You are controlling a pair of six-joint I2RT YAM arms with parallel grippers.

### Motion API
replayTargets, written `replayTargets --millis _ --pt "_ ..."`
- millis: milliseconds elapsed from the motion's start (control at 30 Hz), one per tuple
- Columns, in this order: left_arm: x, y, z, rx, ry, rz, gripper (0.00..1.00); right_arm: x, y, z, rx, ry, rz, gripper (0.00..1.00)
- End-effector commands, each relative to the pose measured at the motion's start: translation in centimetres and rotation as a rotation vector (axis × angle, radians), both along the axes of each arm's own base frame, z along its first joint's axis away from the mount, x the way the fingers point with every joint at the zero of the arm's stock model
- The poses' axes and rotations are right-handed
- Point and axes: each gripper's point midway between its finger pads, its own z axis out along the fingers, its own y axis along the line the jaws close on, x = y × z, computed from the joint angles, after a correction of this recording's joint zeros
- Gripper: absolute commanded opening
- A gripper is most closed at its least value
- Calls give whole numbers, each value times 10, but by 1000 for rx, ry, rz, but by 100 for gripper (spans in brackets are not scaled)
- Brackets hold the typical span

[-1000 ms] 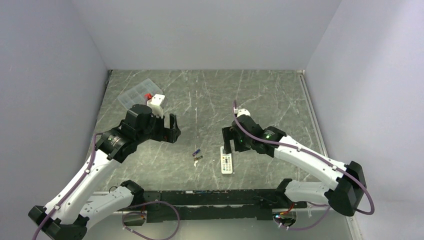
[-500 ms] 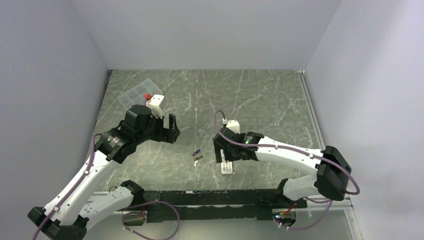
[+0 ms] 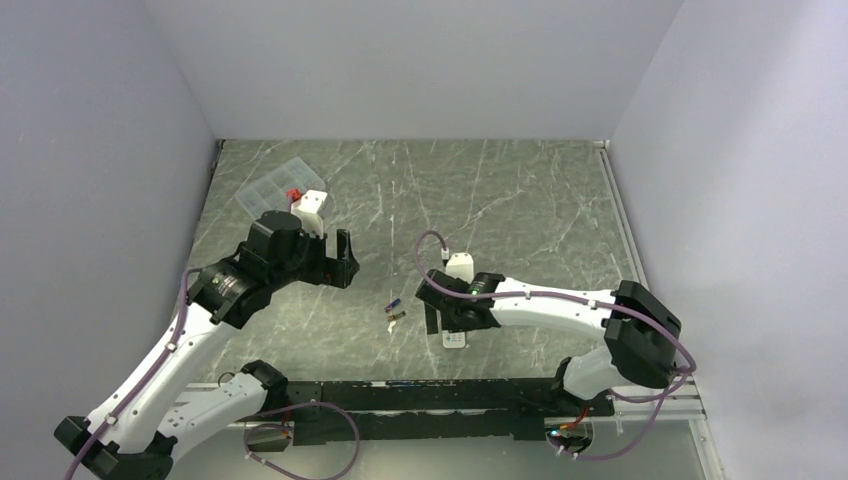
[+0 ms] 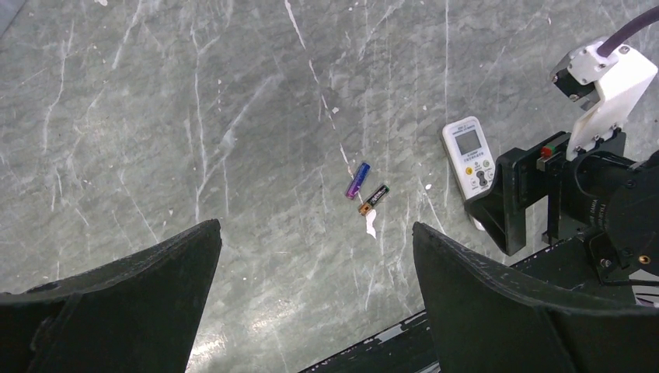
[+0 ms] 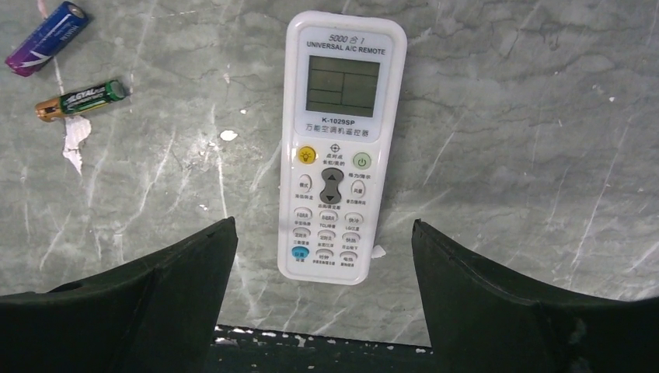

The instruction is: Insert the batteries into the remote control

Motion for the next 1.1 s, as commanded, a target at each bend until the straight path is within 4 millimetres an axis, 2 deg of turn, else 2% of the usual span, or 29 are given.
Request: replayTargets --millis 0,500,733,867,1067 --pt "0 0 6 -21 -26 6 99 2 2 -6 21 -18 -39 84" --pt "0 -1 5 -21 -21 2 99 -8 5 -30 40 30 -46 76" --pt "0 -1 5 -21 -18 2 99 -9 3 -35 25 35 -47 67" --pt "0 -1 4 -21 -15 1 99 -9 2 -34 19 31 -47 57" --pt "0 -3 2 -21 -6 -3 99 -10 1 -29 30 20 -40 36"
